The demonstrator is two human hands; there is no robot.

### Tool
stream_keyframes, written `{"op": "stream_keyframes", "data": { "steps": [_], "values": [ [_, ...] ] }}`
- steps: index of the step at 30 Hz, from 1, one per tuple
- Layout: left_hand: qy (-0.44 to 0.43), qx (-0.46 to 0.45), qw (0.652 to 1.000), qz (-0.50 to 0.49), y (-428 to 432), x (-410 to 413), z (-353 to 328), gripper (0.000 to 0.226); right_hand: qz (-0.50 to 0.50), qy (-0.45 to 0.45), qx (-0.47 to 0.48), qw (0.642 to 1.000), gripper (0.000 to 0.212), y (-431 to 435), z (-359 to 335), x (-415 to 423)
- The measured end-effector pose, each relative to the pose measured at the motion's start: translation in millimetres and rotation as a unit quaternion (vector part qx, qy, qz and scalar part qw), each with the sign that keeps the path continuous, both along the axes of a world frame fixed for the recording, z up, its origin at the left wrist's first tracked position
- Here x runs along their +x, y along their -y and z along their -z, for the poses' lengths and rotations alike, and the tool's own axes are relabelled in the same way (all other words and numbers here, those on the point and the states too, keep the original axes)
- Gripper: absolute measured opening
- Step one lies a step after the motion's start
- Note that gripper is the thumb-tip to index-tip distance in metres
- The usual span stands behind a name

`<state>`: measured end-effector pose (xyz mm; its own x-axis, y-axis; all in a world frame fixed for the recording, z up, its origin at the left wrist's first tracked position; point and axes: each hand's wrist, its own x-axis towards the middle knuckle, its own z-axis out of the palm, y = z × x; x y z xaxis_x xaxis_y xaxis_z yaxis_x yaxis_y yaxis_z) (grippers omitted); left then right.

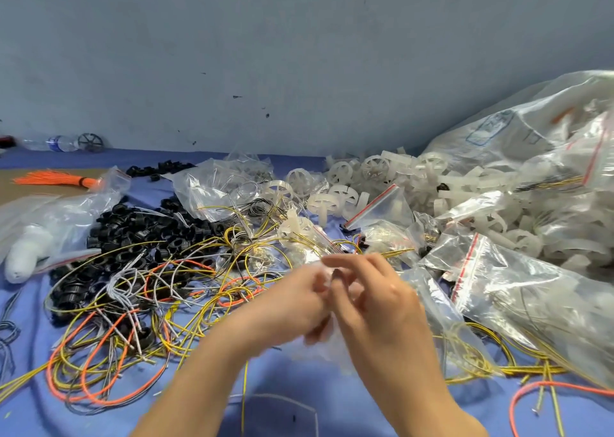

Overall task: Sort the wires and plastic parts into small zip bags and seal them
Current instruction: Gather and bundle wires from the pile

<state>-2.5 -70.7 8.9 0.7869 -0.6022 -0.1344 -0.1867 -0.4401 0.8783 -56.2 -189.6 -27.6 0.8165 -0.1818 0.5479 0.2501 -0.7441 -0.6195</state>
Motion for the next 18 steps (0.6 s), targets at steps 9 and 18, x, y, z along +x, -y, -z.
{"op": "stream_keyframes", "data": {
  "steps": [9, 18],
  "values": [
    [0.226, -0.004, 0.953, -0.202, -8.0, 76.6, 52.3, 0.018, 0.075, -0.069, 0.129, 0.986, 0.021, 59.6, -2.2, 12.5],
    [0.302, 0.037, 0.938, -0.166, 23.5, 68.1, 71.9, 0.009, 0.007, -0.050, 0.194, 0.980, 0.021, 57.1, -8.9, 8.8]
  ]
}}
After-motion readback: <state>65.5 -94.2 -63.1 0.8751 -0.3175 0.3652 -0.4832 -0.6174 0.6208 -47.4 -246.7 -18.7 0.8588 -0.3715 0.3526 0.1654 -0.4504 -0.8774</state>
